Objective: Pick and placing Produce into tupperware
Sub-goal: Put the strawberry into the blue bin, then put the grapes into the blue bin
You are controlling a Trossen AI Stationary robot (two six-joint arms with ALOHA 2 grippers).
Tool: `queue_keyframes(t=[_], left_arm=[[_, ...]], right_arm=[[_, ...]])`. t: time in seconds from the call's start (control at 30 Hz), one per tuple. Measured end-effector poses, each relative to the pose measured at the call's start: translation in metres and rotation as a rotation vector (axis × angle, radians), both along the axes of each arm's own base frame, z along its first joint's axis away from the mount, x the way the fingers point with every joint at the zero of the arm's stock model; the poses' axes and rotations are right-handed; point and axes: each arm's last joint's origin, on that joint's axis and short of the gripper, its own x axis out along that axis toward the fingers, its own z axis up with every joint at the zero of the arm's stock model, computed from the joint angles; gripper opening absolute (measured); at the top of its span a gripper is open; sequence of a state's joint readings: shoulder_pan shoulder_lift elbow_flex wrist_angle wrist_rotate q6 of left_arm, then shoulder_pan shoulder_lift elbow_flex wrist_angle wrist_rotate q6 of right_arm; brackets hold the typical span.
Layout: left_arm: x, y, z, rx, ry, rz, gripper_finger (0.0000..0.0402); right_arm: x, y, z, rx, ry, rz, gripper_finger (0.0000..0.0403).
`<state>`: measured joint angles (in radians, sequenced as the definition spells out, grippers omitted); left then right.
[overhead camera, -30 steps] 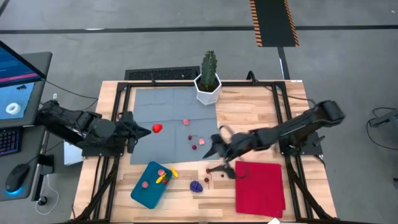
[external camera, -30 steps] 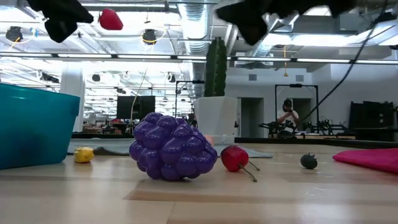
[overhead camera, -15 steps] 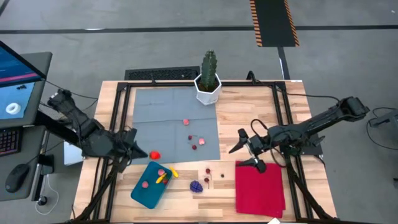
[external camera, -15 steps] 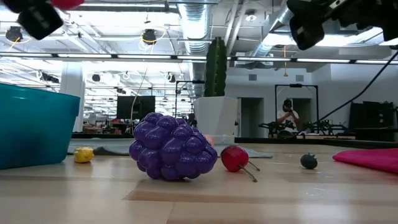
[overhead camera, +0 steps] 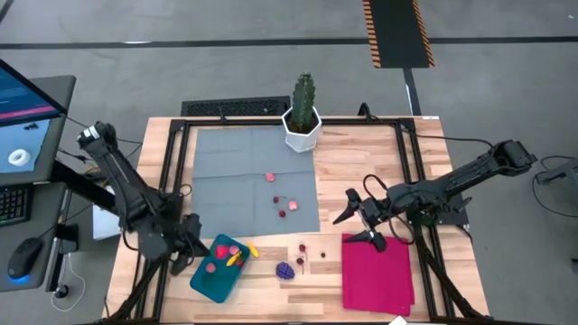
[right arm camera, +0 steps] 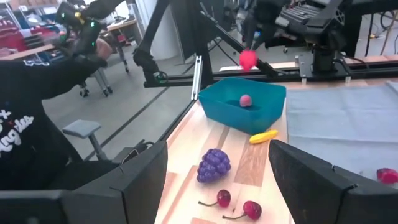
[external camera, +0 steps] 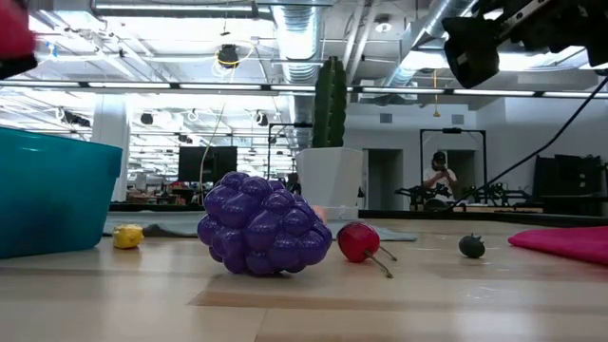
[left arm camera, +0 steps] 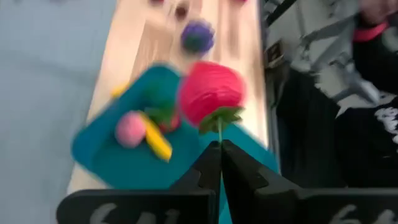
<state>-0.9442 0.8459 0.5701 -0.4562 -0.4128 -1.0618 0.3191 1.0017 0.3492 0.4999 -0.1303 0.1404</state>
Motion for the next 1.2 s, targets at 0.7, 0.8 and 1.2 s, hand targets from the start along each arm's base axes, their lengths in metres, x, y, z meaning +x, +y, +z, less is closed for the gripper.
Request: queue_keyframes(t=[0.7,0.8,1.2], left_arm=[[0.015,-0.021,-0.038,0.093,0.161,0.117,0.0003],[0.016,-0.019,-0.038,0.134,0.139,0.111,0.0021],[0.015,-0.011,-0.033,0.364,-0.043,0.181,0.0119]], right_arm=[[0.0,0.0,-0.001,-0.002,0.009,0.0,0.0302],[0.0,0.0,-0.001,-0.003,0.011,0.0,0.0302],[0.001,-0.002,-0.001,0.018,0.027,-0.049,0.0302]])
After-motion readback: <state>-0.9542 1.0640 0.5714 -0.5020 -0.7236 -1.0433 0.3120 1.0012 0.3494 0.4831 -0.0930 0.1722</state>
